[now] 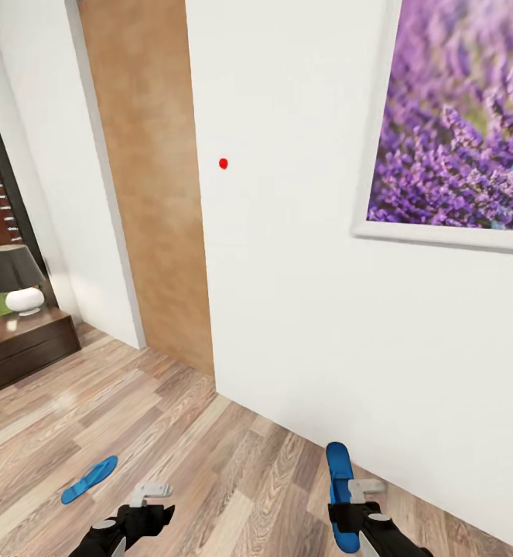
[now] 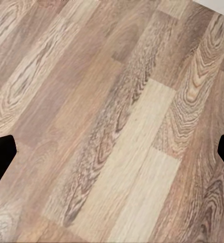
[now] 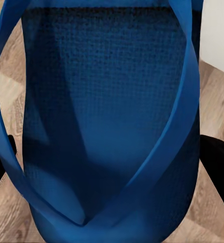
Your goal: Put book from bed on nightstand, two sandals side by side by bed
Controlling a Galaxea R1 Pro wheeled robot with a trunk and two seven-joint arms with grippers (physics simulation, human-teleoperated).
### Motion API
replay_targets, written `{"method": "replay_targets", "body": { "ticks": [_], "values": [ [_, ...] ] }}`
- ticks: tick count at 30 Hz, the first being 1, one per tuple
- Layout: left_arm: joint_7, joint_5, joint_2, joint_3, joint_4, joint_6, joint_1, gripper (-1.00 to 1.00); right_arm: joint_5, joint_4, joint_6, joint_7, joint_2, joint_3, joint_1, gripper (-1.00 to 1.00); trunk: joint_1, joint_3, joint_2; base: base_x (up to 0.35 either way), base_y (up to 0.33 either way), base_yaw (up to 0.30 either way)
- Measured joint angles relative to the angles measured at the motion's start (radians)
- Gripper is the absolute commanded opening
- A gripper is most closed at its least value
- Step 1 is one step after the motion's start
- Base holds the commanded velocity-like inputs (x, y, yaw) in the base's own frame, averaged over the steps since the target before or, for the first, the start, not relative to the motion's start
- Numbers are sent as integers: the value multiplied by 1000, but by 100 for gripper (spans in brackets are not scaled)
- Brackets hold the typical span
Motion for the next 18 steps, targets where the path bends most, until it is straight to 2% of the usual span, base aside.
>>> {"method": "replay_targets", "body": {
  "ticks": [6, 18],
  "values": [
    [1, -1, 0, 0, 0, 0, 0, 100, 0, 0, 0, 0, -1, 0, 0, -100, 0, 0, 0, 226, -143, 87],
    [0, 0, 0, 0, 0, 0, 0, 100, 0, 0, 0, 0, -2, 0, 0, -100, 0, 0, 0, 240, -159, 16]
  ]
}}
